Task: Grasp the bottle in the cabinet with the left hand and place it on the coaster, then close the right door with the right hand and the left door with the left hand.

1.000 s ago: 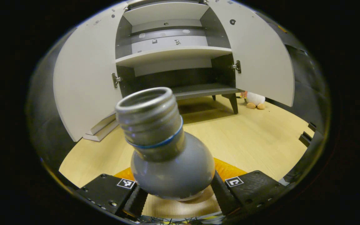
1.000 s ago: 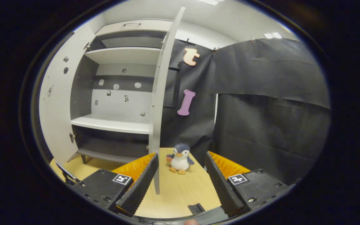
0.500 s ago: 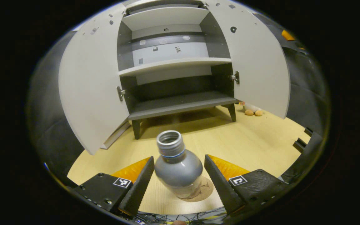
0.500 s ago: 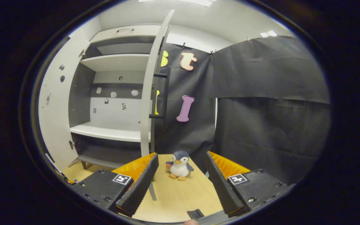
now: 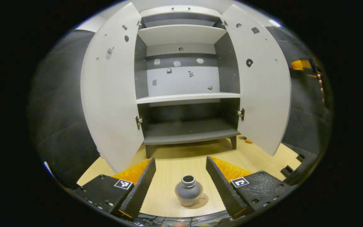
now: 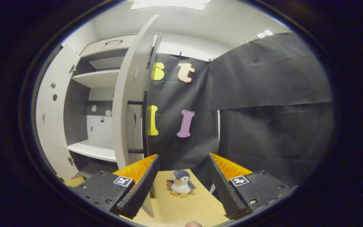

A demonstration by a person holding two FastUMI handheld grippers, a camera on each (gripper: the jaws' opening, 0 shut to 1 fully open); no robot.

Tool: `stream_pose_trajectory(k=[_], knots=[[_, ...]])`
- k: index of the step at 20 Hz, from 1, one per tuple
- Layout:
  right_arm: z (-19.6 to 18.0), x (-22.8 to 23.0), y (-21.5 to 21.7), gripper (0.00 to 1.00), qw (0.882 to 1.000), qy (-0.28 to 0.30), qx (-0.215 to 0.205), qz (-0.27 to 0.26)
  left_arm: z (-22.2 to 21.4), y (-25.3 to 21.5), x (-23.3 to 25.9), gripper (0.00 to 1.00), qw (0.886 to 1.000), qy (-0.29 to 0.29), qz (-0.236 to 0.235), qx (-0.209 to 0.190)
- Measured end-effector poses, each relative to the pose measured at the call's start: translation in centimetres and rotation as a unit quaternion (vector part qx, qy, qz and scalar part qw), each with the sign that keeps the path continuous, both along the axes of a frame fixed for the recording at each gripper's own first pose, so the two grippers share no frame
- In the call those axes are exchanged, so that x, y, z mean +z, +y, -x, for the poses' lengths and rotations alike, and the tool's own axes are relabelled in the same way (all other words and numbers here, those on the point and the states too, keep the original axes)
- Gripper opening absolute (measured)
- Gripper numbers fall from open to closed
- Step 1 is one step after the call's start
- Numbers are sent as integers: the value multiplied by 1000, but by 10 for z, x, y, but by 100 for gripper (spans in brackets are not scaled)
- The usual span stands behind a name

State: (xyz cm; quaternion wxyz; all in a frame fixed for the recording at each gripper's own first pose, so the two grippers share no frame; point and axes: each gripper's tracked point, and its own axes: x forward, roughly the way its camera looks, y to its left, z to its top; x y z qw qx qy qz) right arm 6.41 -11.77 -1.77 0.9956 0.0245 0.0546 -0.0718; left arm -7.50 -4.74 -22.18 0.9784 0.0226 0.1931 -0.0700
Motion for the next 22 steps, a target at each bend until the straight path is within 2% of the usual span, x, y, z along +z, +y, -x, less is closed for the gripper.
stream_pose_trajectory(k=[5,8,11,15,20,21,22], knots=[[-33,13,-5,99,1000,-1,1,10,0,26,43,98,999,-15,20,31],[-34,16,-4,94,1000,-3,-4,15,9,54,56,98,998,-12,6,54],[-35,17,-3,95,1000,-4,-4,18,13,83,67,97,996,-13,-3,86],[-36,16,2,94,1000,9,11,20,7,117,68,98,992,-8,-13,124],[-35,16,22,93,999,23,31,15,-9,146,84,98,987,-23,14,158],[-35,17,26,90,999,24,39,16,-10,152,84,98,986,-18,22,167],[-34,17,35,93,998,24,51,19,-12,158,85,98,984,-17,28,176]])
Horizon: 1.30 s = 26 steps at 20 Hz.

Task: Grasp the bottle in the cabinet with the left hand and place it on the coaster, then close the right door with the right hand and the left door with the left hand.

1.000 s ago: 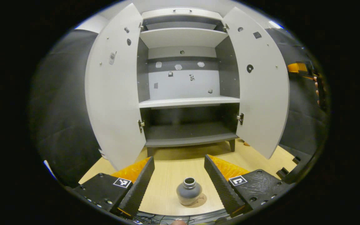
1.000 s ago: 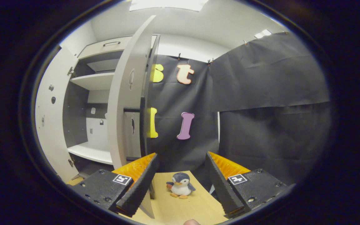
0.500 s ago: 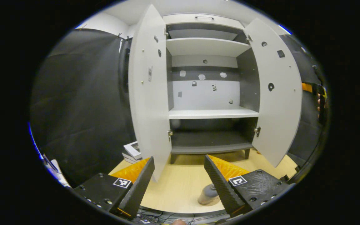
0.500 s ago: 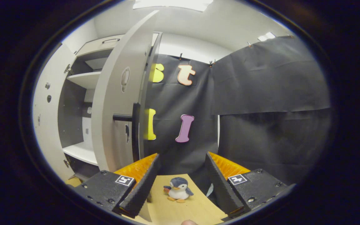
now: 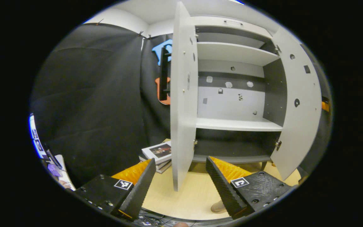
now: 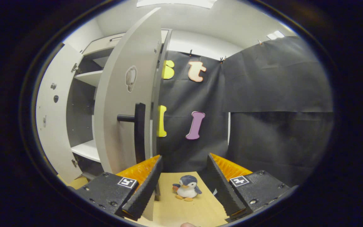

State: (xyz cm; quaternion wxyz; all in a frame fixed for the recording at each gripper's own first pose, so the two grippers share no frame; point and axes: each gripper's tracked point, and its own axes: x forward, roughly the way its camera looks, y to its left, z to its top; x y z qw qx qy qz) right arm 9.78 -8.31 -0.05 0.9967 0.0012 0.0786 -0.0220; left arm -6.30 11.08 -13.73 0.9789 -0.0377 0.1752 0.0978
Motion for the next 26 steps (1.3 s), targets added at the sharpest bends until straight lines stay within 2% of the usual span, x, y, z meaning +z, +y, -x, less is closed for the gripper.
stream_pose_trajectory(k=[2,3,5,6,9,10,14,15,16,17,19,21,22,24,26], knots=[[1,2,20,89,1000,-1,28,5,-4,13,5,97,1000,-5,4,13],[1,3,27,89,999,-2,37,8,-6,21,8,92,1000,-7,2,19],[0,4,42,93,999,-3,51,10,-9,35,16,99,1000,-10,-3,29],[-1,4,49,93,998,-3,60,10,-10,41,17,95,999,-10,-7,34],[-6,5,72,93,997,-3,80,7,-14,61,26,95,999,-11,-19,41],[-9,5,78,93,997,-3,83,7,-17,66,30,99,999,-14,-22,42],[-22,10,101,90,996,-6,87,9,-33,78,38,92,999,-17,-28,39],[-25,13,108,93,996,-9,92,7,-37,79,38,95,999,-18,-27,35],[-28,13,117,90,995,-9,98,7,-41,79,40,99,999,-21,-20,31],[-31,13,128,93,994,-9,106,9,-46,79,42,95,999,-23,-11,27],[-36,10,148,91,993,-4,118,19,-53,81,49,95,999,-28,0,21],[-39,9,163,94,992,-1,127,26,-59,86,54,98,999,-31,2,18],[-38,8,167,92,992,1,125,29,-62,87,57,97,999,-33,4,14],[-35,9,169,93,992,0,125,30,-74,91,66,95,999,-43,10,9],[-31,6,165,92,992,3,119,33,-82,90,60,94,999,-31,14,3]])
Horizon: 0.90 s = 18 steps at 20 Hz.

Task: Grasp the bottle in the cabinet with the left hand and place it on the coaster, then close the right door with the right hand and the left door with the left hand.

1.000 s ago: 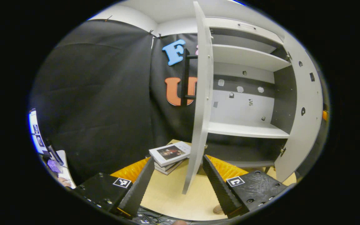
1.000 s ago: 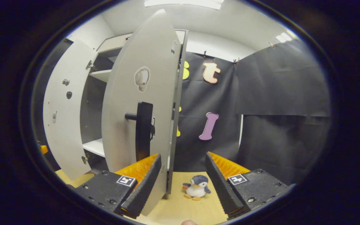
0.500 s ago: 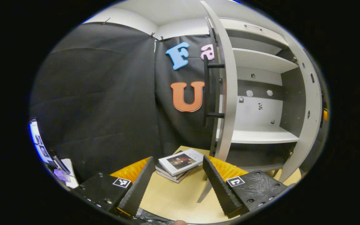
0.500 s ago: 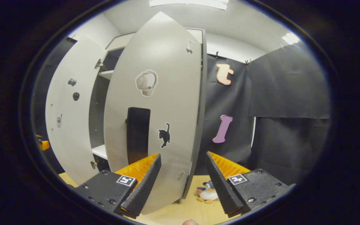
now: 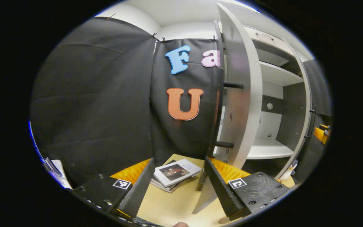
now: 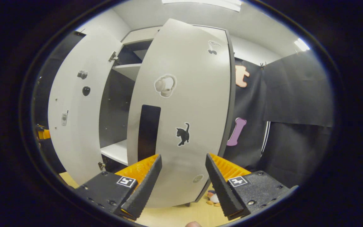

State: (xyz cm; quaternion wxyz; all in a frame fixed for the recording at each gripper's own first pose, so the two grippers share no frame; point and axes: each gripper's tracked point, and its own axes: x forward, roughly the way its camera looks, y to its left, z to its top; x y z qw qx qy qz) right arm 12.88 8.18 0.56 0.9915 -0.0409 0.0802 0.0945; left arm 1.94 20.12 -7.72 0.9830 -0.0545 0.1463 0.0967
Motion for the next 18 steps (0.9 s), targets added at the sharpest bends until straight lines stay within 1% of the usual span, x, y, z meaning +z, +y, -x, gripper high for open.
stream_pose_trajectory(k=[3,4,5,8,10,11,13,14,16,18], knots=[[10,-6,-20,92,1000,7,-19,0,-7,7,1,92,1000,8,-2,-6],[15,-8,-30,92,1000,9,-28,3,-4,10,1,100,1000,13,-2,-6],[18,-9,-39,92,999,9,-36,6,-5,13,1,100,1000,13,2,-9],[28,-14,-66,92,998,13,-61,11,3,40,1,100,1000,15,-6,19],[33,-17,-75,92,997,18,-68,9,-1,52,11,100,999,9,4,32],[35,-18,-79,92,997,21,-70,8,-3,54,15,100,999,3,11,33],[39,-20,-84,92,997,25,-73,8,-12,50,30,96,1000,-11,10,24],[41,-20,-84,92,997,26,-71,8,-17,45,37,100,1000,-15,3,14],[45,-21,-85,92,997,24,-67,9,-26,29,50,96,1000,-24,-11,-12],[50,-20,-88,92,998,20,-66,10,-21,30,59,92,999,-28,-43,-11]])
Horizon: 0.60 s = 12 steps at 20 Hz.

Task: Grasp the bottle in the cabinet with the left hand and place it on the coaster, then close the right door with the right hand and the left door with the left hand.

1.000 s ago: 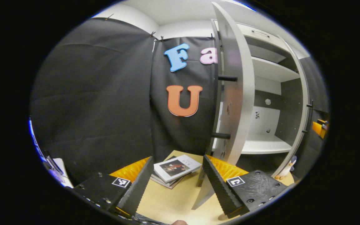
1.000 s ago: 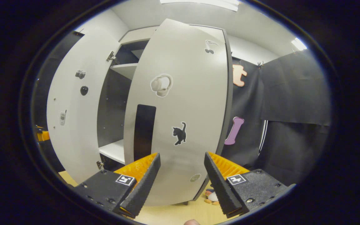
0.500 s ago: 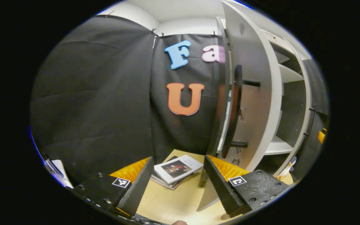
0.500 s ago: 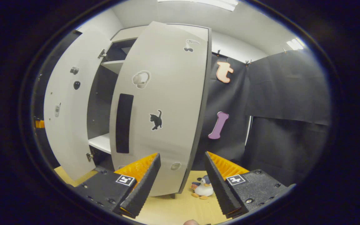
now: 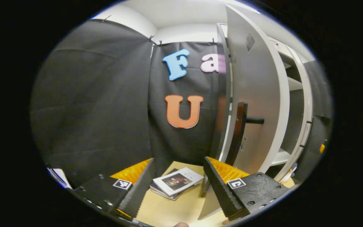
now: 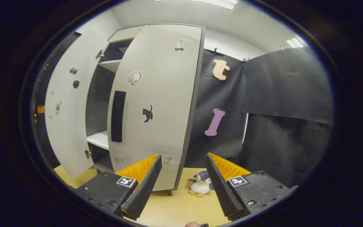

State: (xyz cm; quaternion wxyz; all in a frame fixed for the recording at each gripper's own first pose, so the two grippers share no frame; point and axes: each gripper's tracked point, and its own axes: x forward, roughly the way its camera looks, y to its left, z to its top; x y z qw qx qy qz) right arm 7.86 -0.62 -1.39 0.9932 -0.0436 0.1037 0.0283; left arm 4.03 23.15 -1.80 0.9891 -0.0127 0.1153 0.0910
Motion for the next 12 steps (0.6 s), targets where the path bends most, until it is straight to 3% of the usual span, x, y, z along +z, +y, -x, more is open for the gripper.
stream_pose_trajectory(k=[5,6,8,10,12], knots=[[4,-7,-4,92,1000,6,7,-5,0,-29,3,94,999,14,14,-31],[4,-9,-3,92,1000,9,10,-8,2,-34,6,99,999,12,11,-32],[2,-10,3,92,1000,15,21,-15,3,-51,7,97,999,7,26,-42],[0,-8,9,92,999,13,32,-17,4,-82,8,94,997,1,39,-67],[-1,-6,13,92,999,9,42,-16,3,-113,9,100,995,-2,33,-99]])
